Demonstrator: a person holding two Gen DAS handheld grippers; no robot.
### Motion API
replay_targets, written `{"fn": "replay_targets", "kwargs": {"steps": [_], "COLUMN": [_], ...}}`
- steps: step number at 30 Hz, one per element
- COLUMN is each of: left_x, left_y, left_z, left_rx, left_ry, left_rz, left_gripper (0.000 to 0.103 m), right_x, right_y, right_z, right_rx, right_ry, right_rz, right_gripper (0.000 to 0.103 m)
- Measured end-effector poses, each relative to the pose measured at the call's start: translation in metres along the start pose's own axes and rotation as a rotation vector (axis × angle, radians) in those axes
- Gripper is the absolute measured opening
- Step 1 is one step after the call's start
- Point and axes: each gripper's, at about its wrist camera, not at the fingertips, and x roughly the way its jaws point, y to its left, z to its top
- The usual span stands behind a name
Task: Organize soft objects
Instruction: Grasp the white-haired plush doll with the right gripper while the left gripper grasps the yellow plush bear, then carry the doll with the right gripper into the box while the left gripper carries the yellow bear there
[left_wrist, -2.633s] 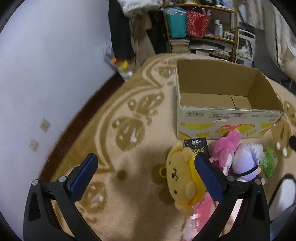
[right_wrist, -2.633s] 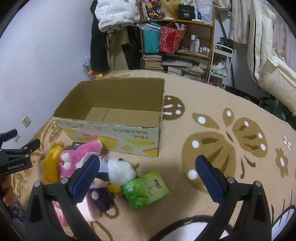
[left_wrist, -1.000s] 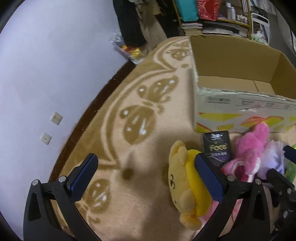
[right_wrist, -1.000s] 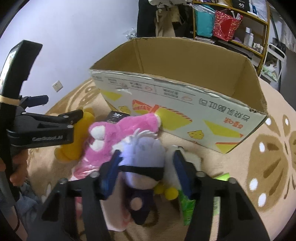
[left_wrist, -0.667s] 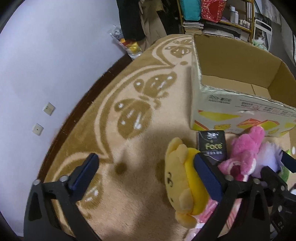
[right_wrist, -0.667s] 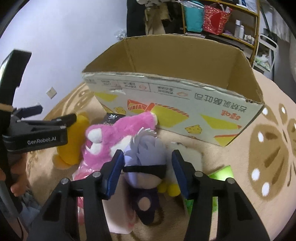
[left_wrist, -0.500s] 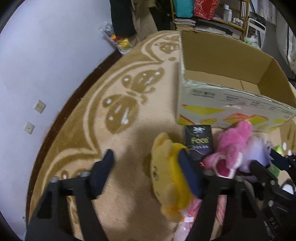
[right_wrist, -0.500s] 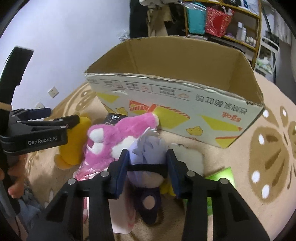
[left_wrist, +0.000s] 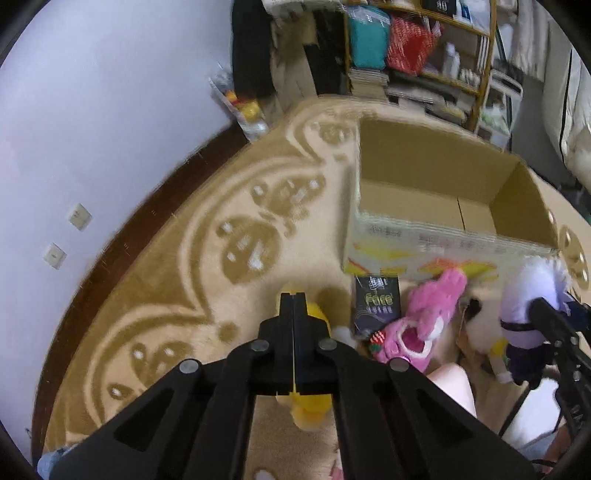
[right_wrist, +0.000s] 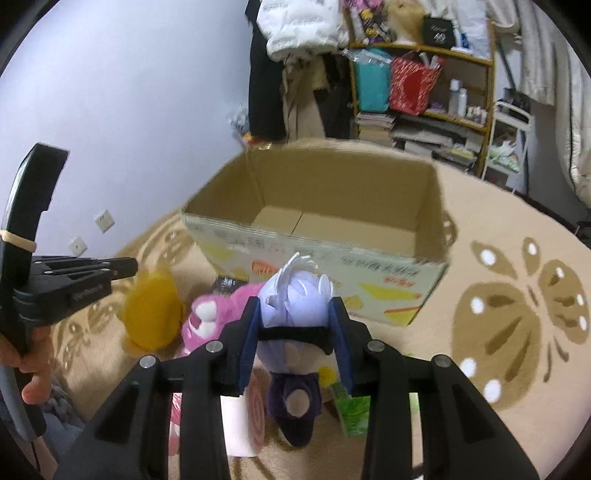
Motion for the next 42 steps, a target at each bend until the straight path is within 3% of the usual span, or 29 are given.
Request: {"fn": "replay_targets", "kwargs": {"steps": [3,7,9,12,15,17,21,23,25,29,38,42], "left_x": [-0.015,-0.019,-0.011,0.008,0.025,0.032,0.042,0.051,0.060,0.078,0.098,0.102], "left_y": [0.006,0.013,0.018,0.027,0.029,0.028,0.027,0.026,0.025,0.016,-0.010,-0.015], "left_z": [0.005,0.008,0.006,0.002,-0.004,-0.008,-0.015,-0.019,-0.023,-0.033,-0.049,-0.052], "left_rx": [-0.008,-0.014,-0.030,-0.064,-0.057,-0.048,-0.037,-0.028,-0.017,0.040,0.192,0.217], "left_ry": [-0.056,-0.065,-0.031,0.051,0.111,0.135,0.156,0.187,0.222,0.289,0.321,0.334], "left_rz": [0.006,0.001,-0.031,-0.082,-0.052,-0.039,0.016,0.028,0.042,0.079,0.119,0.097], "left_gripper": [0.000,0.000,0.000,0.010,0.030,0.062,0.073,0.090,0.098,0.098,0.101,0.088], "right_x": [-0.022,-0.039,-0.043,-0.043,-0.041,-0.039,-0.037,-0.036,-0.035,-0.030,-0.024,-0.023], "right_y": [-0.002,-0.003,-0.001,0.003,0.007,0.011,0.012,0.010,0.007,0.004,0.005,0.001], "right_z": [0.007,0.016,0.017,0.015,0.013,0.013,0.011,0.011,0.012,0.012,0.012,0.012], "right_rx": [0.004,0.004,-0.003,-0.016,-0.037,-0.052,-0.059,-0.054,-0.046,-0.040,-0.043,-0.028], "right_ry": [-0.076,-0.142,-0.157,-0.150,-0.136,-0.128,-0.124,-0.121,-0.118,-0.107,-0.087,-0.087], "right_rz": [0.016,0.020,0.019,0.021,0.022,0.025,0.030,0.031,0.035,0.038,0.027,0.027], "right_gripper": [0.039,0.039,0.039,0.039,0.039,0.039,0.039,0.039,0.039,0.039,0.039,0.039]}}
